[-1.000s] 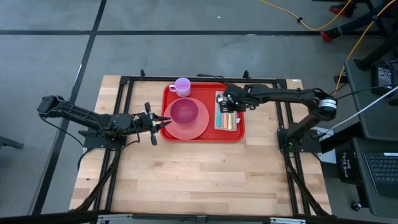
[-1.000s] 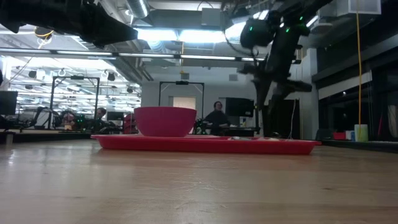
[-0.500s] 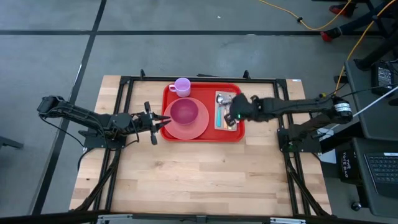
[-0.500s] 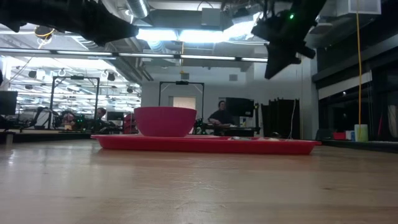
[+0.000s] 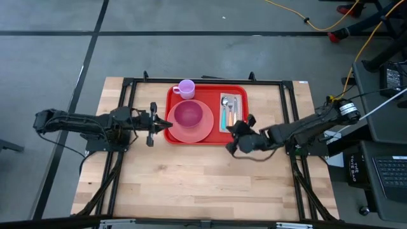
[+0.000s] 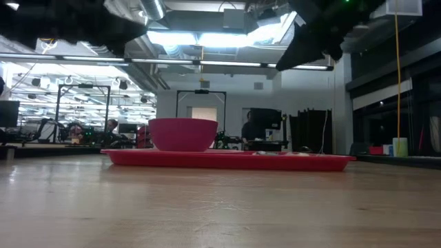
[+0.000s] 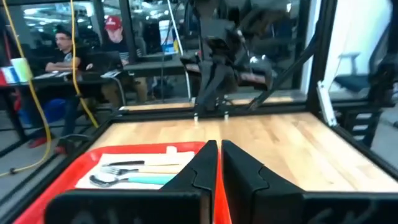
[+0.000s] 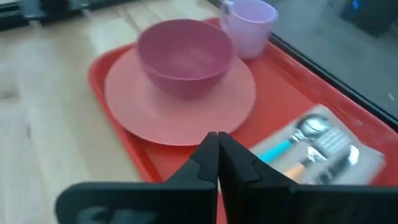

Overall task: Set up tray
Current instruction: Return to Home Position

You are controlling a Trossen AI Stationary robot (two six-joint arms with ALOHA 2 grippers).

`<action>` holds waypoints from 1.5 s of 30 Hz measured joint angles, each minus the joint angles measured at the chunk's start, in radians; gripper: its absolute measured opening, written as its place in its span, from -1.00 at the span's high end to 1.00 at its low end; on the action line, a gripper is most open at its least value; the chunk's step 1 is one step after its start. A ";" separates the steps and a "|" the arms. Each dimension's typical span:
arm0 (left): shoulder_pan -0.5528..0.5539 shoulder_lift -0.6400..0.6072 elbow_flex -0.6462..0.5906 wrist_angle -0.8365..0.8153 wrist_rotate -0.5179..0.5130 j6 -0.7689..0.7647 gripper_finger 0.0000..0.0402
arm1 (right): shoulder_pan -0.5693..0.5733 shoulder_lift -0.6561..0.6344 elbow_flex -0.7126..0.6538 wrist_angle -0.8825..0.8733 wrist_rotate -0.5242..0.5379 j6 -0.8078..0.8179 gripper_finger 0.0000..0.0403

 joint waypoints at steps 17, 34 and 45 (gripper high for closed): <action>0.157 -0.430 -0.213 -0.024 0.074 -0.060 0.99 | 0.023 -0.009 -0.212 0.362 0.055 -0.209 0.96; 0.226 -0.587 -0.213 -0.189 0.073 -0.082 0.99 | 0.023 -0.349 -0.428 0.557 0.046 -0.436 0.98; 0.227 -0.581 -0.260 -0.108 0.064 -0.119 0.99 | 0.022 -0.560 -0.582 0.667 0.003 -0.521 0.98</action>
